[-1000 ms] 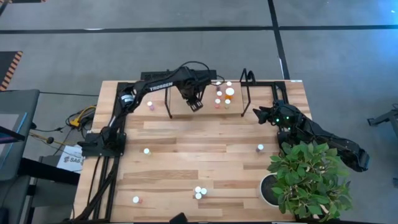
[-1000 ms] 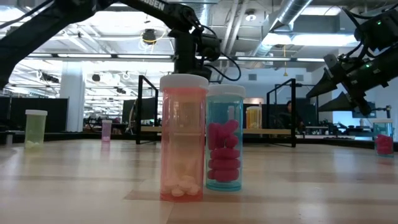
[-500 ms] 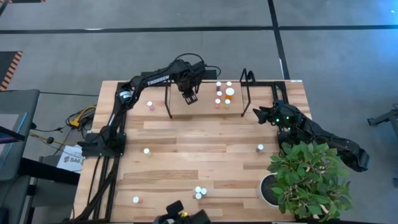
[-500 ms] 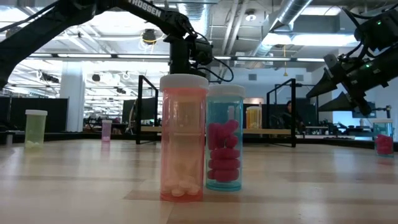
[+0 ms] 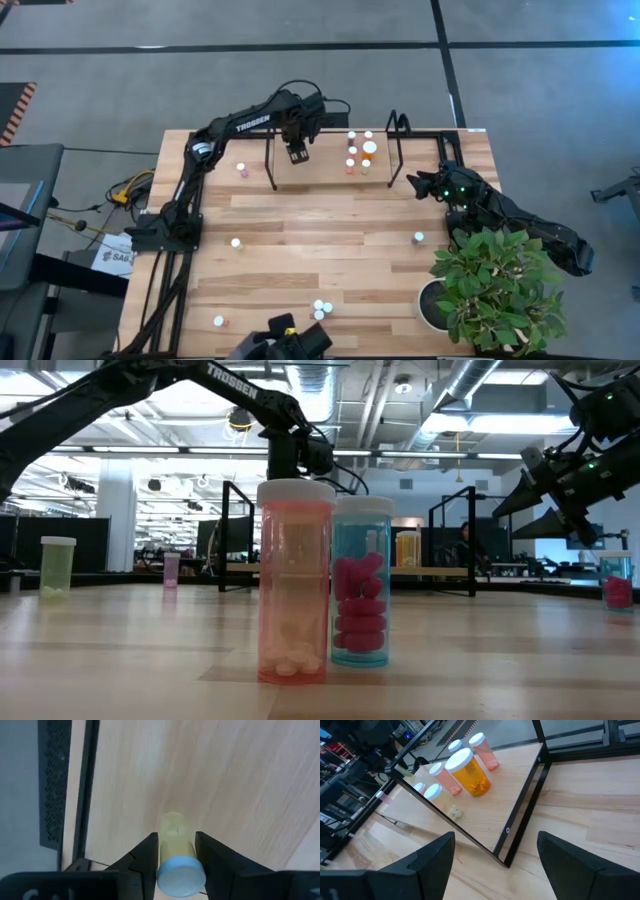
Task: Pick and place medicine bottles onto shelf by color
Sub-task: Put the yellow pill bottle on the shelf
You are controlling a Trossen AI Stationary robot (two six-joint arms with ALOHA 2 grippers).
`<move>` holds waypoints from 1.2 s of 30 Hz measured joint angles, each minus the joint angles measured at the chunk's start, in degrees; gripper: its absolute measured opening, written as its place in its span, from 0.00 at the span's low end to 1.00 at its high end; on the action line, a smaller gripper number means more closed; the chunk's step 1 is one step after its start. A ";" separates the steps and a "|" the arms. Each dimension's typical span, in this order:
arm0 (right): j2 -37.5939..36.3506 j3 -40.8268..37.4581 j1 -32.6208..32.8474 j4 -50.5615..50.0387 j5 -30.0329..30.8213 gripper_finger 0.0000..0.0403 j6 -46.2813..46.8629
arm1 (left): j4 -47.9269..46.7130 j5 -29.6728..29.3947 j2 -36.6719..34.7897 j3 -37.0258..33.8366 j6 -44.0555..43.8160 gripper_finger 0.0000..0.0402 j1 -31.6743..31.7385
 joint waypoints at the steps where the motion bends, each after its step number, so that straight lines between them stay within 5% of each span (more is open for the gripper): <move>1: 0.00 0.00 0.00 0.00 0.00 0.76 0.00 | 0.21 -0.40 0.15 0.00 0.42 0.27 0.00; 36: -0.02 0.00 0.02 0.00 -0.02 0.76 0.00 | 1.12 0.62 2.45 0.00 0.75 0.33 1.68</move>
